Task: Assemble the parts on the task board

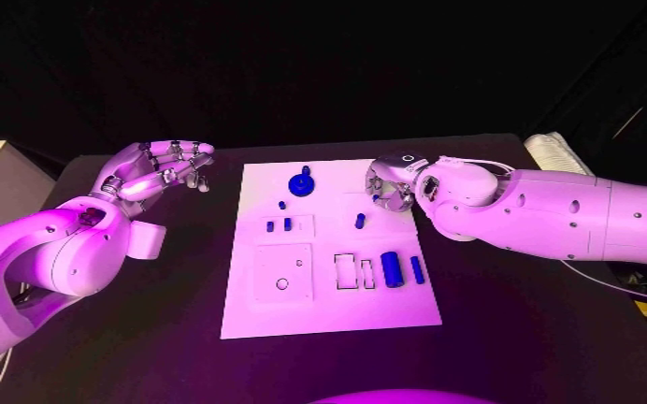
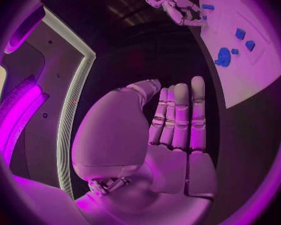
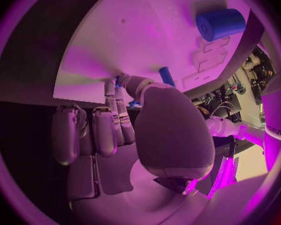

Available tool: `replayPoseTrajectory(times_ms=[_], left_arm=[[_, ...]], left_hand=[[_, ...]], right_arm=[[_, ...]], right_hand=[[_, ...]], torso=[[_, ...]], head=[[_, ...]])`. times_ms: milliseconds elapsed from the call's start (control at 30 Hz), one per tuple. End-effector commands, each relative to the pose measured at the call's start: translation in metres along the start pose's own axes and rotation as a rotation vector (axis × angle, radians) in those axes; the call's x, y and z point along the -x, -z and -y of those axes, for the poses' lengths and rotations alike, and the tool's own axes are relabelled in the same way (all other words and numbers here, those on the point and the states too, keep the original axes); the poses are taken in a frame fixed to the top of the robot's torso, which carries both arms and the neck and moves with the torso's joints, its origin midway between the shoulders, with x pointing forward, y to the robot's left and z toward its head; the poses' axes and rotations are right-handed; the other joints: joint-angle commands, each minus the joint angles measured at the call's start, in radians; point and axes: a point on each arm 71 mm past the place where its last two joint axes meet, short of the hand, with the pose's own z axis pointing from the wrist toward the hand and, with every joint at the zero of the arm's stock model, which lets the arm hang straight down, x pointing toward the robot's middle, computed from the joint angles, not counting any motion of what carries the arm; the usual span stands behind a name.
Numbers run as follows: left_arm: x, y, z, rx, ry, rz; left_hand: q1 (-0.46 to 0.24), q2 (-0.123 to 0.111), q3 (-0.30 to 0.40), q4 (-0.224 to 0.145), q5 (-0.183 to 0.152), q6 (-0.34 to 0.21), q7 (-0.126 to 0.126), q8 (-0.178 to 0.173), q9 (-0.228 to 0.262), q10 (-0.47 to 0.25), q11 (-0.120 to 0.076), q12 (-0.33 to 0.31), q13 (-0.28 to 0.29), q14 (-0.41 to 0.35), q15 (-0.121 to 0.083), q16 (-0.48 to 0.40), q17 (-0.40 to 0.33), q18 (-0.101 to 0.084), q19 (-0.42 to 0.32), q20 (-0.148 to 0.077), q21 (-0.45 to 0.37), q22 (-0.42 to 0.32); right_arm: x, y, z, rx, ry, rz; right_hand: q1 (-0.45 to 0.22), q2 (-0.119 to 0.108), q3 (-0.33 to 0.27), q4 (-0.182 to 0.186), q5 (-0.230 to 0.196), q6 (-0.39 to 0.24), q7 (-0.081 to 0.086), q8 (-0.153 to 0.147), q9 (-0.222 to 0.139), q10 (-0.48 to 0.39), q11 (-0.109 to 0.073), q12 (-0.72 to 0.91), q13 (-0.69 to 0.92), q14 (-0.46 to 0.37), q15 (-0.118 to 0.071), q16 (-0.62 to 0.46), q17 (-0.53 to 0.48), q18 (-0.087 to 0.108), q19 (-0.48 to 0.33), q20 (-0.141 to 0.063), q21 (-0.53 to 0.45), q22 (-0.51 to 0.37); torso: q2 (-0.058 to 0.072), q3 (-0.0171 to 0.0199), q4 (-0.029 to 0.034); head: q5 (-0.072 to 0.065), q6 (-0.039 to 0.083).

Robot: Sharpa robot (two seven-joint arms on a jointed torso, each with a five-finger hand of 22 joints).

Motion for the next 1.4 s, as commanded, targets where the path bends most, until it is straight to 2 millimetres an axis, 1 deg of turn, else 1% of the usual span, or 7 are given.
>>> replayPoseTrajectory(times_ms=[33, 167, 300, 433, 933, 1100, 1400], left_arm=[[-0.001, 0.0, 0.001, -0.012, 0.008, -0.005], [-0.001, 0.0, 0.001, -0.012, 0.008, -0.004], [0.0, 0.0, 0.001, -0.012, 0.007, -0.003], [0.0, -0.001, 0.001, -0.011, 0.007, -0.002], [0.001, -0.002, 0.0, -0.009, 0.005, 0.004], [0.003, -0.003, -0.002, -0.007, 0.004, 0.01], [0.005, -0.006, -0.006, -0.002, 0.003, 0.02]], left_hand=[[0.0, 0.006, -0.006, -0.002, 0.001, -0.003, 0.005, -0.003, 0.0, 0.006, 0.001, -0.004, -0.001, -0.005, 0.001, -0.004, -0.002, 0.013, 0.008, -0.001, -0.006, -0.002], [0.0, 0.006, -0.006, -0.002, 0.001, -0.003, 0.005, -0.003, 0.0, 0.006, 0.001, -0.004, -0.001, -0.005, 0.001, -0.004, -0.002, 0.013, 0.008, -0.001, -0.006, -0.002], [0.001, 0.008, -0.007, -0.002, 0.001, -0.003, 0.005, -0.003, 0.0, 0.006, 0.001, -0.005, -0.001, -0.005, 0.001, -0.004, -0.002, 0.013, 0.008, -0.001, -0.006, -0.002], [0.002, 0.008, -0.007, -0.002, 0.001, -0.003, 0.005, -0.003, 0.0, 0.007, 0.001, -0.005, -0.002, -0.005, 0.001, -0.005, -0.002, 0.013, 0.009, -0.001, -0.006, -0.002], [0.003, 0.009, -0.007, -0.003, 0.001, -0.002, 0.005, -0.003, 0.0, 0.007, 0.001, -0.005, -0.002, -0.005, 0.001, -0.006, -0.002, 0.013, 0.009, -0.001, -0.007, -0.002], [0.004, 0.009, -0.008, -0.003, 0.001, -0.002, 0.005, -0.003, 0.0, 0.007, 0.001, -0.006, -0.003, -0.005, 0.001, -0.006, -0.002, 0.013, 0.009, -0.001, -0.007, -0.002], [0.004, 0.009, -0.008, -0.003, 0.001, -0.002, 0.005, -0.003, 0.0, 0.007, 0.001, -0.006, -0.003, -0.005, 0.001, -0.006, -0.002, 0.013, 0.009, -0.001, -0.007, -0.002]], right_arm=[[-0.007, 0.001, -0.006, 0.022, 0.005, -0.031], [-0.008, 0.001, -0.007, 0.024, 0.002, -0.033], [-0.007, 0.001, -0.007, 0.019, -0.002, -0.02], [-0.007, 0.0, -0.006, 0.004, 0.007, -0.011], [-0.002, 0.0, -0.009, -0.002, 0.02, 0.058], [0.002, 0.002, -0.011, 0.014, -0.006, 0.093], [0.018, 0.008, -0.016, 0.043, -0.072, 0.144]], right_hand=[[-0.011, 0.0, 0.01, -0.002, -0.001, 0.013, 0.0, 0.002, 0.003, 0.01, -0.001, -0.005, -0.003, 0.056, -0.006, -0.003, 0.03, 0.003, 0.051, -0.008, 0.005, 0.198], [-0.014, 0.017, 0.031, -0.02, -0.001, 0.038, -0.006, 0.013, 0.012, 0.036, -0.007, -0.006, -0.009, 0.057, -0.011, 0.0, 0.031, 0.001, 0.054, -0.012, 0.016, 0.202], [-0.022, 0.056, 0.045, -0.04, -0.004, 0.072, -0.012, 0.036, 0.032, 0.082, -0.017, -0.004, -0.011, 0.057, -0.019, 0.002, 0.031, -0.004, 0.06, -0.017, 0.038, 0.21], [-0.025, 0.075, 0.052, -0.065, -0.004, 0.085, -0.015, 0.056, 0.053, 0.121, -0.026, -0.001, -0.009, 0.055, -0.028, -0.009, 0.015, -0.007, 0.065, -0.02, 0.056, 0.216], [-0.024, 0.08, 0.069, -0.095, -0.006, 0.082, -0.015, 0.067, 0.071, 0.14, -0.03, -0.009, -0.011, 0.054, -0.033, -0.013, 0.006, -0.011, 0.07, -0.024, 0.076, 0.223], [-0.025, 0.079, 0.07, -0.097, -0.006, 0.082, -0.015, 0.067, 0.072, 0.14, -0.03, -0.01, -0.011, 0.054, -0.034, -0.013, 0.007, -0.011, 0.07, -0.024, 0.079, 0.223], [-0.026, 0.078, 0.07, -0.099, -0.006, 0.083, -0.015, 0.068, 0.074, 0.142, -0.029, -0.011, -0.011, 0.053, -0.034, -0.014, 0.005, -0.011, 0.071, -0.024, 0.081, 0.224]], torso=[[0.0, 0.0001, 0.0002], [0.0, 0.0001, 0.0014], [0.0, 0.0005, 0.0008], [0.0, 0.0004, 0.001], [-0.002, 0.0003, 0.0003], [-0.004, -0.001, -0.0004], [-0.018, -0.0043, -0.0016]], head=[[-0.001, -0.001], [-0.002, -0.002], [-0.001, -0.003], [-0.002, -0.004], [-0.004, -0.001], [-0.005, 0.004], [-0.006, 0.002]])
